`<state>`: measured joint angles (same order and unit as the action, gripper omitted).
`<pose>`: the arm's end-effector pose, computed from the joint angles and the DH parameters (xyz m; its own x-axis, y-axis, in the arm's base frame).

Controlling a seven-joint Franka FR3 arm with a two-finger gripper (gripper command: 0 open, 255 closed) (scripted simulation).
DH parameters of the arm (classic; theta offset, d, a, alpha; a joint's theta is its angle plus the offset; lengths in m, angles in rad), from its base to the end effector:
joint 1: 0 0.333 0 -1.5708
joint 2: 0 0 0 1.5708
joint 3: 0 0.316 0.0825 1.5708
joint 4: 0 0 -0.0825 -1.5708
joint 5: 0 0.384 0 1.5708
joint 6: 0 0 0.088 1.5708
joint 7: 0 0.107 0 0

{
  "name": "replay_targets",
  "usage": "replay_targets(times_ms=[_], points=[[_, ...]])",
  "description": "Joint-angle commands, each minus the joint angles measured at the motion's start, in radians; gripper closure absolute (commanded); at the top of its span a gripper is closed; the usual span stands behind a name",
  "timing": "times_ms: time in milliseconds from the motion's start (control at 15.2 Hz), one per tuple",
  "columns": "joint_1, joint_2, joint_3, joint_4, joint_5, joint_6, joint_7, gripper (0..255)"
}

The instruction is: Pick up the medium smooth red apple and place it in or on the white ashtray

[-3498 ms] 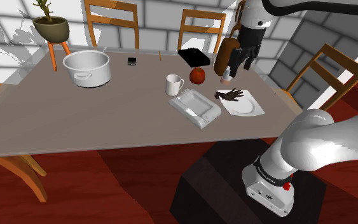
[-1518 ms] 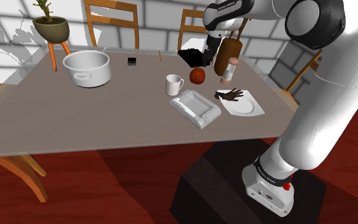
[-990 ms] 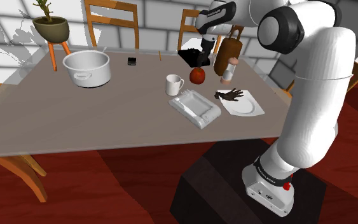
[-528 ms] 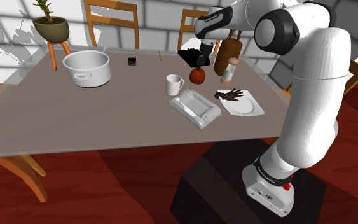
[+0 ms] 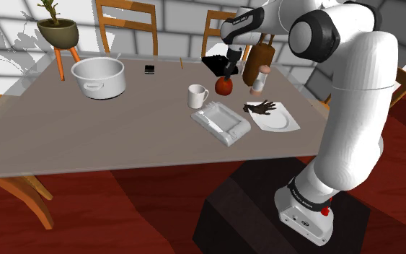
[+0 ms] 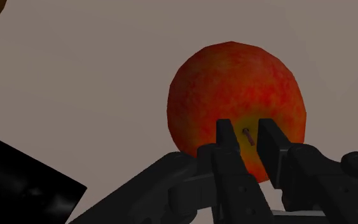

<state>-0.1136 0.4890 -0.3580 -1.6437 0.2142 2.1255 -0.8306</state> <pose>0.6204 -0.2731 0.3479 0.9580 0.2850 0.0329 0.2850 -0.9585 0.0071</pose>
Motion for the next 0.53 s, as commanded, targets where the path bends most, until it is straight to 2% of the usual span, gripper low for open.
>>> replay_targets(times_ms=[0,462], points=[[0.0,0.001,0.001,-0.001,0.0,-0.001,0.0,255],[0.001,-0.004,-0.001,0.004,-0.002,-0.011,0.002,255]])
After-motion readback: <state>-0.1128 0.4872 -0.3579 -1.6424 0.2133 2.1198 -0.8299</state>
